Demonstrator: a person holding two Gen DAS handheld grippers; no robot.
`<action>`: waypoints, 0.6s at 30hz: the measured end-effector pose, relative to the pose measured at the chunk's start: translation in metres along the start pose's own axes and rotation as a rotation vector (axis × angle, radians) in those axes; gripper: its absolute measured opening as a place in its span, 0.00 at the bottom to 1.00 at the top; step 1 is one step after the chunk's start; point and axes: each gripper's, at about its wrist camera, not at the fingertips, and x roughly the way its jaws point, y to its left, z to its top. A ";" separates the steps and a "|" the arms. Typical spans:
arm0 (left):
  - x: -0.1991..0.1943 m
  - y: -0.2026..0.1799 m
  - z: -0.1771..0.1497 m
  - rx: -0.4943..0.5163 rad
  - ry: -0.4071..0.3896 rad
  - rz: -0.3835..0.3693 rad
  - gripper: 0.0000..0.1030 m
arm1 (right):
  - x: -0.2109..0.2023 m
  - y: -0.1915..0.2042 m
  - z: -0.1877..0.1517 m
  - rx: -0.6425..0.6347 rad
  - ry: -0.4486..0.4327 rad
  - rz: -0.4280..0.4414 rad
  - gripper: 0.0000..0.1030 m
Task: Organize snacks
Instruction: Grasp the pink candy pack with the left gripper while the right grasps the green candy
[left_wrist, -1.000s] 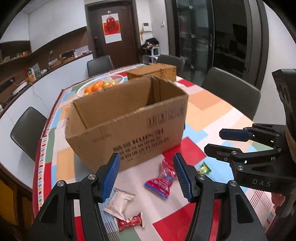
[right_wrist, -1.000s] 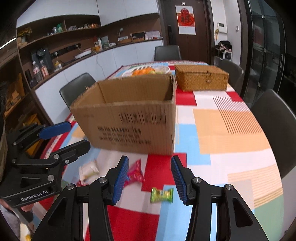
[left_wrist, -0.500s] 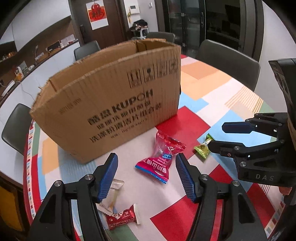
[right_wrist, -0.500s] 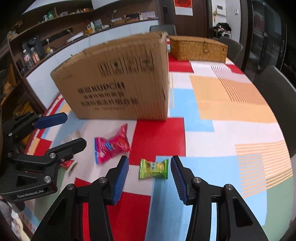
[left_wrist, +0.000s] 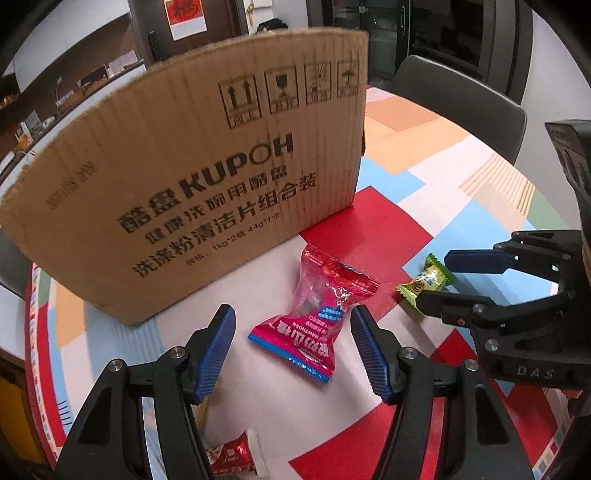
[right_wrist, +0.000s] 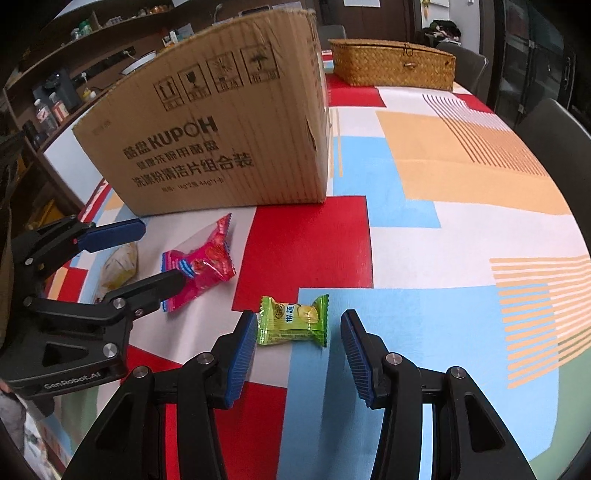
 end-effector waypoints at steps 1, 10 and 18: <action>0.003 0.000 0.000 -0.003 0.004 -0.002 0.62 | 0.002 0.000 0.000 0.001 0.005 0.000 0.47; 0.019 0.001 0.003 -0.037 0.027 -0.030 0.62 | 0.006 0.002 0.004 -0.017 0.005 0.014 0.40; 0.027 0.001 0.003 -0.062 0.049 -0.070 0.44 | 0.009 0.008 0.004 -0.044 0.000 0.011 0.30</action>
